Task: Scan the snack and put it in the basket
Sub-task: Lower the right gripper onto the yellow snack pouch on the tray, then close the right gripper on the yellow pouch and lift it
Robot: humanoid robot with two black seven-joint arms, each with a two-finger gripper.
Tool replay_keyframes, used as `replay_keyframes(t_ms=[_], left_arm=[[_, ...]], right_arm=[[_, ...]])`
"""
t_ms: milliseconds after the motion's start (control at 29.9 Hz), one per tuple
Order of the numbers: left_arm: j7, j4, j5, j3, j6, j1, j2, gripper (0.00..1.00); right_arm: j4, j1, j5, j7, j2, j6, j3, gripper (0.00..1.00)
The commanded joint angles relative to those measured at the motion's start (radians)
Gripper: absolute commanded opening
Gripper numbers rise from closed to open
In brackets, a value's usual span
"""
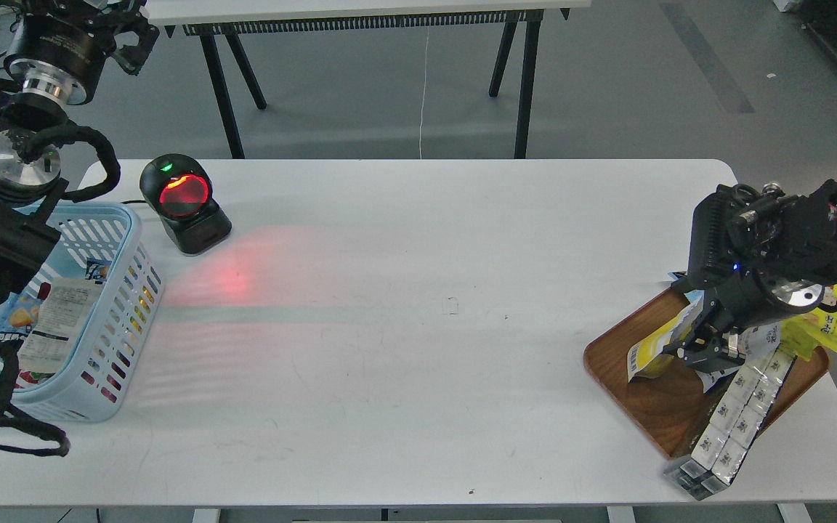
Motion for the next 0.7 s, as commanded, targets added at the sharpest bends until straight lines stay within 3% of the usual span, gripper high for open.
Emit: replay_keyframes(t_ms=[0, 334, 501, 668], left_arm=[[0.000, 0.000, 0.000, 0.000, 0.000, 0.001, 0.000, 1.00], [0.000, 0.000, 0.000, 0.000, 0.000, 0.000, -0.002, 1.00], [0.000, 0.009, 0.001, 0.000, 0.000, 0.000, -0.002, 1.00], [0.000, 0.028, 0.001, -0.001, 0.000, 0.000, -0.003, 1.00]], right_arm=[[-0.025, -0.010, 0.000, 0.000, 0.001, 0.000, -0.001, 0.77], [-0.121, -0.042, 0.000, 0.000, 0.029, 0.000, 0.004, 0.73], [-0.144, -0.052, 0.000, 0.000, 0.052, 0.000, 0.005, 0.60], [-0.150, -0.050, 0.000, 0.000, 0.065, 0.000, 0.014, 0.41]])
